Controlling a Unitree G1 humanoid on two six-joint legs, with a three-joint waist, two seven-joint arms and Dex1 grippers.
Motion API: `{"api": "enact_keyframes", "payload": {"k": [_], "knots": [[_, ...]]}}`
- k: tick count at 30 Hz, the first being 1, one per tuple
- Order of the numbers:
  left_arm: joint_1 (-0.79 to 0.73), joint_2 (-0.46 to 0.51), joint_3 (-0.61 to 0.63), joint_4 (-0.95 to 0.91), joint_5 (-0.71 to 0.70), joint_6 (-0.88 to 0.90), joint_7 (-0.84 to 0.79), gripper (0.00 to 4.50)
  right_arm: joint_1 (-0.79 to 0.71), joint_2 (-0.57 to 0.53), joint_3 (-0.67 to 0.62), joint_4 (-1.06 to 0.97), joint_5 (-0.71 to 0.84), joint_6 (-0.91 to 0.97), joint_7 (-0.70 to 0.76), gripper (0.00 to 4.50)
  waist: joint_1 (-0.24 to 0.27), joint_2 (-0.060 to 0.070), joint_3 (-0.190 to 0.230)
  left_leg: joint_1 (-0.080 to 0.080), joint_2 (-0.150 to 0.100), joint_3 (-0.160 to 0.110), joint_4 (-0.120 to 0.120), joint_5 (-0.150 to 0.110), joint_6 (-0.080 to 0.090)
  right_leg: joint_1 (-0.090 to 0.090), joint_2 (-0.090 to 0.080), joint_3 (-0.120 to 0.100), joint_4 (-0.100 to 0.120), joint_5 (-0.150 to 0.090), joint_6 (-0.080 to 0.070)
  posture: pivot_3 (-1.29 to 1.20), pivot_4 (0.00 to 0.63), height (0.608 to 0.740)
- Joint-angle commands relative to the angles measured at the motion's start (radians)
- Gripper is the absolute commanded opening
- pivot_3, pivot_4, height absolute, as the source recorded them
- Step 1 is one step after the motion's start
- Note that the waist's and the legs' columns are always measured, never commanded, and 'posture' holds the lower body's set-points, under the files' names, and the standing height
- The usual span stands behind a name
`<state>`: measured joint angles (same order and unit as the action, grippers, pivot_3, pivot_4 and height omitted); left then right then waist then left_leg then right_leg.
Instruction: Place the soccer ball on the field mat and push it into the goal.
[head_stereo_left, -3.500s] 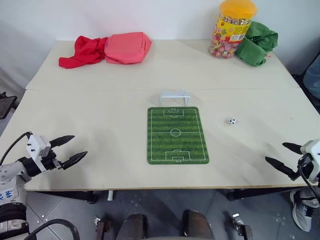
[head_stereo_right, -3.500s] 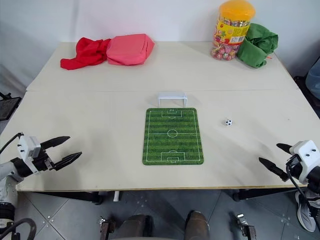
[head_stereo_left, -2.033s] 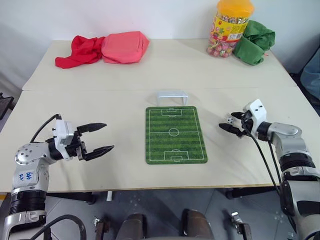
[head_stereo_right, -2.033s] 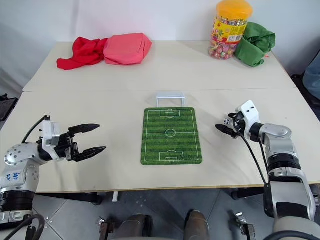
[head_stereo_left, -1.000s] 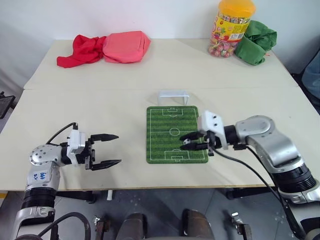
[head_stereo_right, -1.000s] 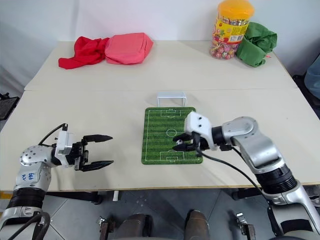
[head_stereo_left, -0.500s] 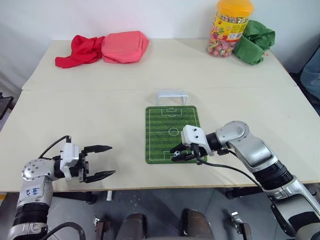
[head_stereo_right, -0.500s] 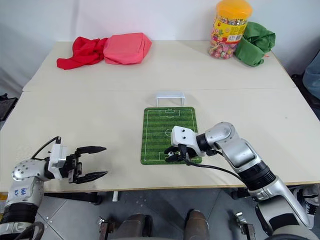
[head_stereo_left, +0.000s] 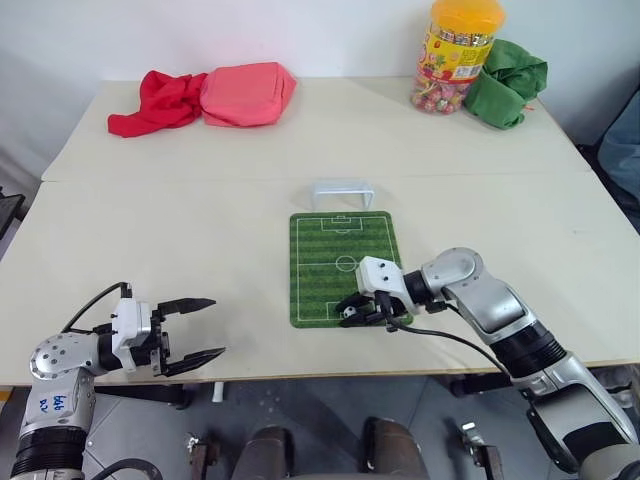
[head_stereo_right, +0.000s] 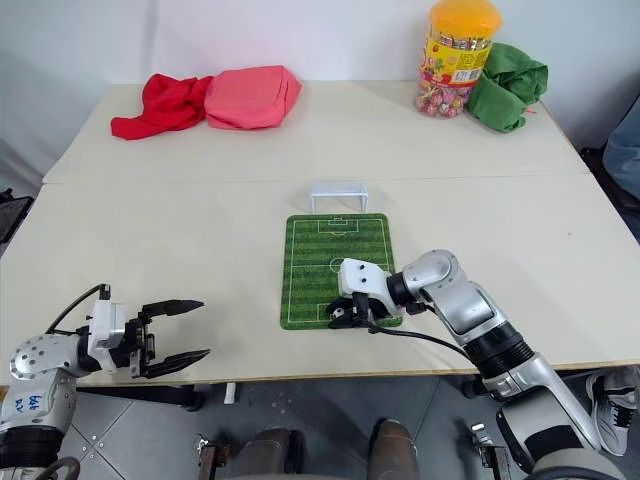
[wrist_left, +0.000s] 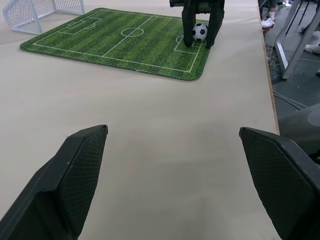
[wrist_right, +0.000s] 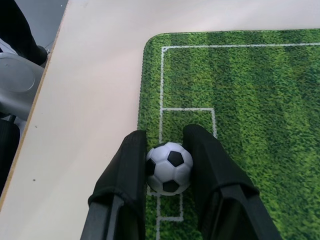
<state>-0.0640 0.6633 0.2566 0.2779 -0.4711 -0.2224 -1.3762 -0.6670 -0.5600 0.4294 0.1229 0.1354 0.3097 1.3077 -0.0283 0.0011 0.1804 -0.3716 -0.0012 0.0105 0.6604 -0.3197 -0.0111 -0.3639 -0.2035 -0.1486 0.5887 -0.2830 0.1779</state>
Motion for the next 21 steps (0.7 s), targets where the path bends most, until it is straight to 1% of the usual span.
{"api": "enact_keyframes", "payload": {"k": [1,8,17,19,21], "knots": [[0.007,0.002,0.027,-0.041,-0.035,0.005,0.016,4.5,-0.025,0.006,-0.015,0.03,-0.012,-0.025,0.006,0.84,0.0,0.0,0.0,0.0,0.0,0.0,0.0,0.0,0.0,0.0,0.0,0.0,0.0,0.0,0.0,0.0,0.15,0.74],[0.004,0.005,0.022,-0.053,-0.037,0.015,0.031,4.5,-0.033,0.014,-0.016,0.056,-0.012,-0.037,0.009,0.84,0.0,0.0,0.0,0.0,0.0,0.0,0.0,0.0,0.0,0.0,0.0,0.0,0.0,0.0,0.0,0.0,0.15,0.74],[-0.018,0.006,0.017,-0.033,-0.029,0.013,0.036,4.5,-0.016,0.01,-0.019,0.04,-0.009,-0.034,0.007,0.84,0.0,0.0,0.0,0.0,0.0,0.0,0.0,0.0,0.0,0.0,0.0,0.0,0.0,0.0,0.0,0.0,0.15,0.74],[-0.027,0.003,0.014,-0.027,-0.027,0.012,0.038,4.5,-0.012,0.005,-0.018,0.041,-0.01,-0.037,0.013,1.56,0.0,0.0,0.0,0.0,0.0,0.0,0.0,0.0,0.0,0.0,0.0,0.0,0.0,0.0,0.0,0.0,0.15,0.74],[-0.034,0.002,0.012,-0.023,-0.025,0.011,0.039,4.5,-0.013,0.009,-0.023,0.045,-0.011,-0.042,0.005,2.18,0.0,0.0,0.0,0.0,0.0,0.0,0.0,0.0,0.0,0.0,0.0,0.0,0.0,0.0,0.0,0.0,0.15,0.74]]}}
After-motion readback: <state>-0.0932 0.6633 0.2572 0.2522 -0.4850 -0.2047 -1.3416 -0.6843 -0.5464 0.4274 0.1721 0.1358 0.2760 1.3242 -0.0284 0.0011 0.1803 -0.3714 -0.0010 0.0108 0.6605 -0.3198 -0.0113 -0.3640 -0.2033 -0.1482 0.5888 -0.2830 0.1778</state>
